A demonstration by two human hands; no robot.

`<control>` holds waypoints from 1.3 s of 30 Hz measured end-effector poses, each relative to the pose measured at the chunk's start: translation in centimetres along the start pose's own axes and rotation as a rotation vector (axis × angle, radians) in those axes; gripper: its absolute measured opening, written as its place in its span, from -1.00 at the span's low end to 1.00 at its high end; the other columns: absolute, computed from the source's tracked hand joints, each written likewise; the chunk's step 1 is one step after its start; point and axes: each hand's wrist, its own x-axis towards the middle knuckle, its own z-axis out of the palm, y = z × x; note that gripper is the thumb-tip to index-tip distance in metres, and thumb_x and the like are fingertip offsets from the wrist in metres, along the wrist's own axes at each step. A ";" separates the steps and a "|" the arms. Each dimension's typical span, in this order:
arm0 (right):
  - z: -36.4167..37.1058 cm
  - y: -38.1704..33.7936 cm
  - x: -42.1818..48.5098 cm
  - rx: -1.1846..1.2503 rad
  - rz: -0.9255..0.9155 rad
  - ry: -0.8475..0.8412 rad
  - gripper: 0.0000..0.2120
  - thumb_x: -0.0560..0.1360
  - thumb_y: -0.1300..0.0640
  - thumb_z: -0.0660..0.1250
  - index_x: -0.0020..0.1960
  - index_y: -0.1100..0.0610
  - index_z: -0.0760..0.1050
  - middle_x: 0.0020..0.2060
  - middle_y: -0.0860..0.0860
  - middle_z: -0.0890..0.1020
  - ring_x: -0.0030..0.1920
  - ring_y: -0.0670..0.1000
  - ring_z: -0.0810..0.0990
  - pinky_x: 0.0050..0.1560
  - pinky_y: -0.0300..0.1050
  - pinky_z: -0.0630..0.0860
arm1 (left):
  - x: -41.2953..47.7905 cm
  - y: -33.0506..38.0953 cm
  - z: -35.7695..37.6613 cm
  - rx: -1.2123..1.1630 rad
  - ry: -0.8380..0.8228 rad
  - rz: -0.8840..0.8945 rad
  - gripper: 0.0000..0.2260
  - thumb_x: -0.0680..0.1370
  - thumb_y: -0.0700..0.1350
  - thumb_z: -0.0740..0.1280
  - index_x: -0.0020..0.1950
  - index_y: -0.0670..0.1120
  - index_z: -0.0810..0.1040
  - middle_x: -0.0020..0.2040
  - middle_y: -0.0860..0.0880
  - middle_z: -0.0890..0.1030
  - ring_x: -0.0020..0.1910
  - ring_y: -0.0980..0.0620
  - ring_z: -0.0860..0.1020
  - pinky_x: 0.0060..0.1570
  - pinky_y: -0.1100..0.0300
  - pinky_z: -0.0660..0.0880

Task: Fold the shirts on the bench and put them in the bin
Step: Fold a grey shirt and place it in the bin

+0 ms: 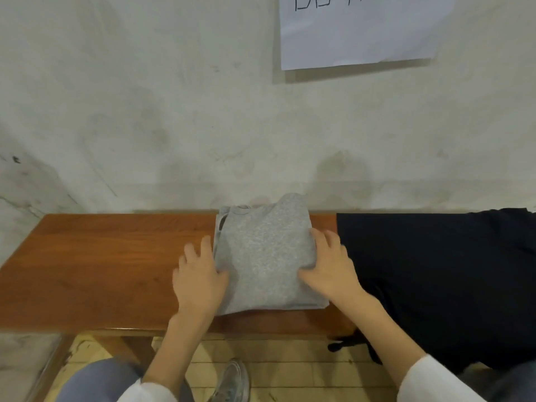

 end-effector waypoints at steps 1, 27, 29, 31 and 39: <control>-0.5 -0.4 1.5 0.058 -0.010 -0.003 -0.28 0.44 -0.01 0.34 0.50 -0.01 0.09 0.43 0.05 0.17 0.33 0.15 0.28 0.24 0.08 0.39 | 1.4 0.3 -0.2 -0.024 0.023 0.026 -0.48 0.48 -0.07 0.32 0.42 -0.06 0.28 0.23 -0.16 0.40 0.12 -0.16 0.45 0.00 0.01 0.44; 4.8 -3.5 7.4 -0.350 -0.238 0.217 -0.42 0.57 -0.03 -0.25 0.52 0.08 0.15 0.53 0.12 0.12 0.54 0.19 -0.05 0.44 0.28 -0.11 | 7.3 5.8 5.1 -0.055 0.023 0.427 -0.50 0.55 0.01 -0.05 0.40 -0.11 0.41 0.46 -0.16 0.33 0.47 -0.15 0.23 0.42 -0.10 0.12; 5.3 -3.0 6.8 -0.410 -0.154 0.149 -0.33 0.51 -0.09 -0.38 0.55 0.03 0.06 0.54 0.10 0.07 0.54 0.16 -0.11 0.43 0.31 -0.21 | 6.7 5.5 6.2 0.003 -0.081 0.366 -0.39 0.53 0.17 -0.23 0.54 0.02 0.14 0.56 -0.05 0.09 0.55 -0.04 -0.03 0.46 -0.11 -0.17; 5.0 -3.1 7.0 -0.377 -0.099 0.085 -0.32 0.49 -0.14 -0.43 0.56 0.01 -0.05 0.55 0.08 -0.01 0.54 0.15 -0.19 0.42 0.30 -0.27 | 7.3 4.8 6.4 0.076 -0.113 0.296 -0.38 0.53 0.26 -0.24 0.56 0.08 -0.01 0.58 -0.03 -0.04 0.55 -0.08 -0.11 0.44 -0.17 -0.23; 1.4 -0.1 4.2 -0.012 0.164 0.154 -0.55 0.60 -0.13 0.11 0.36 0.15 0.29 0.20 0.10 0.46 0.12 0.12 0.50 0.02 -0.01 0.46 | 3.1 1.7 2.5 -0.091 0.147 -0.092 -0.42 0.59 0.16 0.08 0.41 -0.26 0.29 0.30 -0.32 0.40 0.24 -0.30 0.42 0.16 -0.19 0.37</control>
